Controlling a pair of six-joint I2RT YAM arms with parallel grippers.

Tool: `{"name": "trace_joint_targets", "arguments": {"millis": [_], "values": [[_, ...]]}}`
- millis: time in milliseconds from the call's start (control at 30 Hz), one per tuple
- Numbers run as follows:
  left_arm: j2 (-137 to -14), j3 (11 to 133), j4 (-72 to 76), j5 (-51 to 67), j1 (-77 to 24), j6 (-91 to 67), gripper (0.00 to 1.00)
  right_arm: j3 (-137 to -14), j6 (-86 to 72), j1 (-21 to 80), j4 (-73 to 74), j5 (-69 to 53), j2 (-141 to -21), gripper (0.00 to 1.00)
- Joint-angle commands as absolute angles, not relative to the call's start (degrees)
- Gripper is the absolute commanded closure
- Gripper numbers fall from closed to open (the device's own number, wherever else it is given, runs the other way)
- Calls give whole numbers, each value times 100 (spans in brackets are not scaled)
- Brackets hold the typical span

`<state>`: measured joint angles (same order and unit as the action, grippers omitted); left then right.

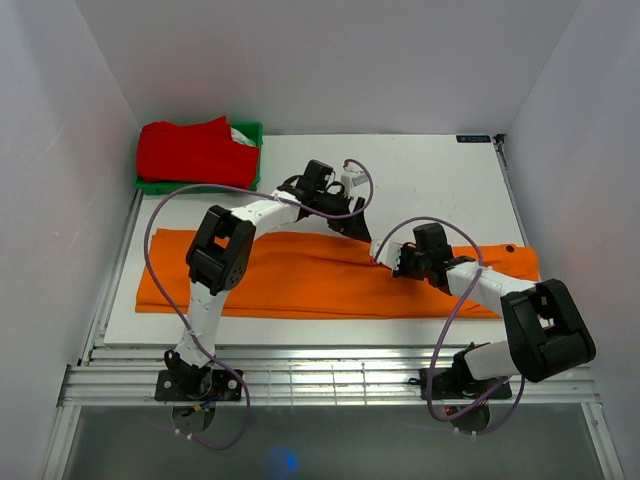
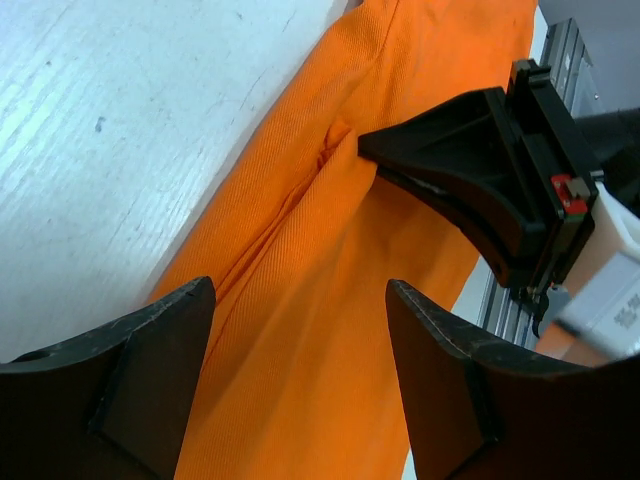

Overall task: Fold and stack the trousers
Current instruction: Fold the trousers

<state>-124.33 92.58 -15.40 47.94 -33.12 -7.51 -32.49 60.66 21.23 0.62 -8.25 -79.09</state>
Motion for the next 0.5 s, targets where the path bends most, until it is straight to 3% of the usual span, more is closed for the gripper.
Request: {"name": "trace_joint_targets", "arguments": {"millis": [0,467], "values": [[-12612,9729,-1476,5062,-3471,-1168,20,-2954,6126,2145,-641,-325,-7875,92],[-13245,9941,-1355,5721,-3990,-1863,20,-1855,6626,2417,-1485,-246,-7287,92]]}}
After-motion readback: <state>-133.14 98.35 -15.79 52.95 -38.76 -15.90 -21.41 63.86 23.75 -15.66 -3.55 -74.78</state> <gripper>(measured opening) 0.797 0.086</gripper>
